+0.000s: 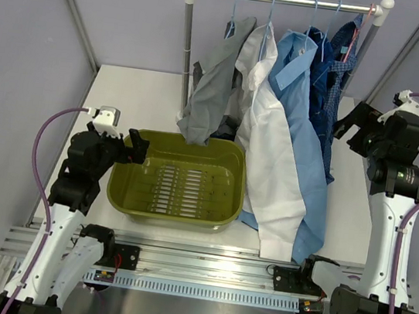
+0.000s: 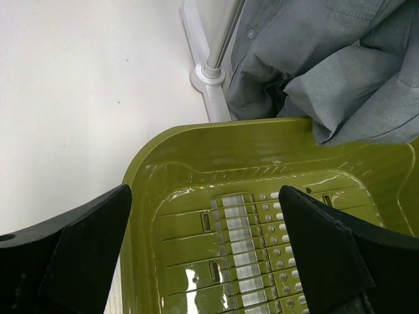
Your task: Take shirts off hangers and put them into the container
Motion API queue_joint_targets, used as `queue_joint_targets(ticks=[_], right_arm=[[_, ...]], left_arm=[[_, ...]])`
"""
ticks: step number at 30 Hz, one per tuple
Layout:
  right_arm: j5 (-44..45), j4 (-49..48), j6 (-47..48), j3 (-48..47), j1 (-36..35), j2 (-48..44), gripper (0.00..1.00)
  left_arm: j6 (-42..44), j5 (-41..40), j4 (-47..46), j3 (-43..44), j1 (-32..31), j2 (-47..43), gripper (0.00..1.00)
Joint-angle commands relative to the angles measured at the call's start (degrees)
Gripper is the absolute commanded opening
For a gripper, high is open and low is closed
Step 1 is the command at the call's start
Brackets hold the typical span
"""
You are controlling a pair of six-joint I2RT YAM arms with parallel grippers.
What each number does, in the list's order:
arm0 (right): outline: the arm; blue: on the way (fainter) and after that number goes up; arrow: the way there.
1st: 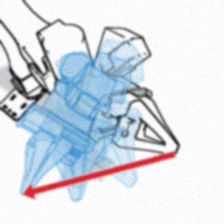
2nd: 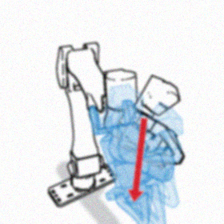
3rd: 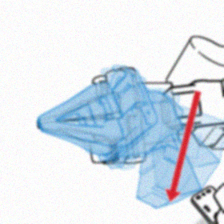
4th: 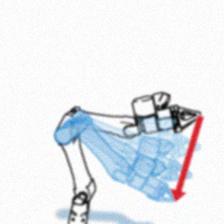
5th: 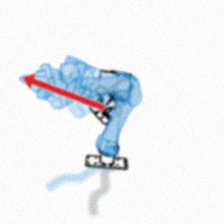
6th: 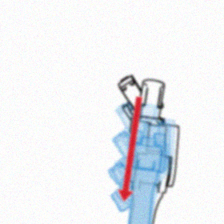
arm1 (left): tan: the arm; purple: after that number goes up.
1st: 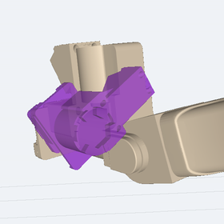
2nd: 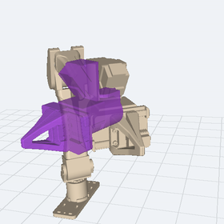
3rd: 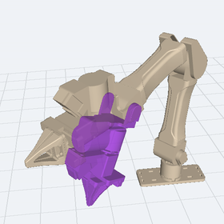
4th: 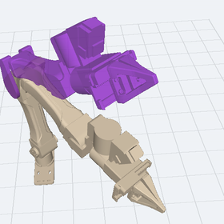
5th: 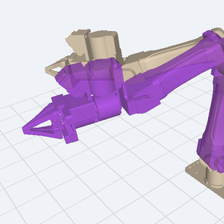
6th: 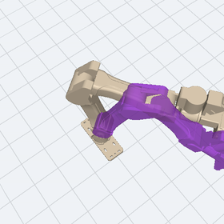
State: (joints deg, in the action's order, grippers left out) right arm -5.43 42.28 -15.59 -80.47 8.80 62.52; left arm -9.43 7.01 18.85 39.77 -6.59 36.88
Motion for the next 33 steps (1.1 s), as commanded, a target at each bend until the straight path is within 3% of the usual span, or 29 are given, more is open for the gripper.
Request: queue_joint_targets(ticks=[1,4,7,10,14,17,21,23,25,29,33], right_arm=[[0.51,0.08,3.64,-2.85,0.17,-2.49,0.99],[-5.27,-0.09,10.74,-2.68,0.17,-4.24,0.99],[-18.80,0.08,26.20,-2.15,0.08,-6.62,0.99],[-18.65,1.92,29.83,-4.25,0.08,-5.93,0.99],[-21.01,12.44,35.01,-14.68,-0.01,2.14,0.99],[-30.29,12.83,32.40,-20.51,0.08,5.14,0.99],[-37.08,5.98,22.73,-28.23,-0.01,9.36,0.99],[-38.16,5.97,16.06,-37.36,-0.10,15.83,0.99],[-37.55,7.80,10.44,-47.00,-0.53,20.95,0.96],[-28.62,5.71,8.12,-52.77,-3.69,29.57,0.84],[-20.60,6.05,10.14,-57.33,-8.26,35.03,0.60]], left_arm=[[0.99,-1.47,-1.98,1.10,-0.27,-1.11,0.99],[1.08,-1.38,-2.06,1.27,-0.27,-1.11,0.99],[1.08,-1.38,-2.06,1.19,-0.27,-1.20,0.99],[1.08,-1.29,-2.06,1.28,-0.27,-0.94,0.99],[0.91,-0.59,-2.06,1.45,-0.27,-0.59,0.99],[0.73,-0.06,-2.15,1.45,-0.27,-0.58,0.99],[0.55,0.11,-1.98,1.71,-0.27,0.12,0.99],[0.47,0.55,-1.63,2.06,-0.27,0.56,0.99],[0.47,1.17,-1.45,2.07,-0.27,0.65,0.99],[0.82,0.47,-1.54,1.72,-0.35,-0.58,0.99],[0.82,0.55,-1.80,1.63,-0.44,-0.59,0.99]])
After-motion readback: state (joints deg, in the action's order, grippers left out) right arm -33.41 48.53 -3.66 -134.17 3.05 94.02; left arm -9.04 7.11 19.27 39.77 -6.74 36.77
